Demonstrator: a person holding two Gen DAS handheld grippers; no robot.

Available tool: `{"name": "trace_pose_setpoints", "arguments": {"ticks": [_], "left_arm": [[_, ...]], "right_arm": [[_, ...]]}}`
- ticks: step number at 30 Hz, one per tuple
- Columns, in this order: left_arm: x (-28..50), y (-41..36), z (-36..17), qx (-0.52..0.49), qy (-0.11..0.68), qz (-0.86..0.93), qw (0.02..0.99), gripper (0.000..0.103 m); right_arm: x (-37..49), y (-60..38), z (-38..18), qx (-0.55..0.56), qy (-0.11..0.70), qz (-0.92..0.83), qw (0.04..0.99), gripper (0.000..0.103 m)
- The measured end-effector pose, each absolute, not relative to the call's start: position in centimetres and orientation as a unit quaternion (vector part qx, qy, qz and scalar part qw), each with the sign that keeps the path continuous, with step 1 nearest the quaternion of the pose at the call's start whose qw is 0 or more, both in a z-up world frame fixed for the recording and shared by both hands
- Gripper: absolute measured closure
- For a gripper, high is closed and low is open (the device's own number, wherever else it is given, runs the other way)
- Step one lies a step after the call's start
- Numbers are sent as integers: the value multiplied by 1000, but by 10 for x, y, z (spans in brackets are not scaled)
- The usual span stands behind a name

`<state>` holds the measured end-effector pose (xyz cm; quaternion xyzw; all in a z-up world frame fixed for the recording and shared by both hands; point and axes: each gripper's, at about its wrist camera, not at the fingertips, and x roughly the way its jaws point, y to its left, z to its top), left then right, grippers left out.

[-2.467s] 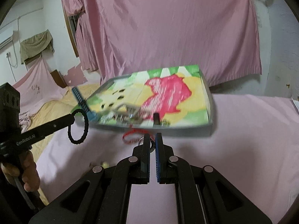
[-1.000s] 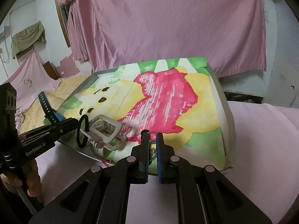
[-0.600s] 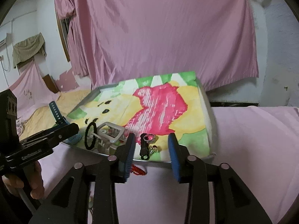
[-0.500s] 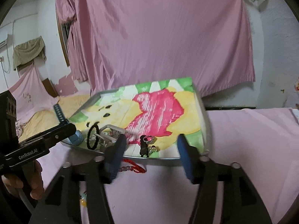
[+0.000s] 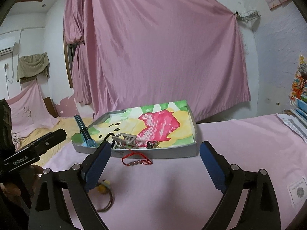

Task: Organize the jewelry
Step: 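Open both tools and pull them back from the tray, then grasp the beaded gold hair tie with the left tool while the right grasps the red bracelet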

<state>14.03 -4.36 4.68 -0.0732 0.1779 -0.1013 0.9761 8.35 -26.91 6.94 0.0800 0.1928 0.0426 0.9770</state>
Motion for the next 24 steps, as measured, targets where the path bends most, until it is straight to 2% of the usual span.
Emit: {"name": "trace_pose_setpoints", "arguments": {"ticks": [10,24], "left_arm": [[108,-42,27,-70,177,-96,977,0],[94,-48,5,-71,213,-105,969,0]], "right_arm": [[41,-276,62,69,158,27,985,11],[32,-279,43,67,188,19,980,11]]}}
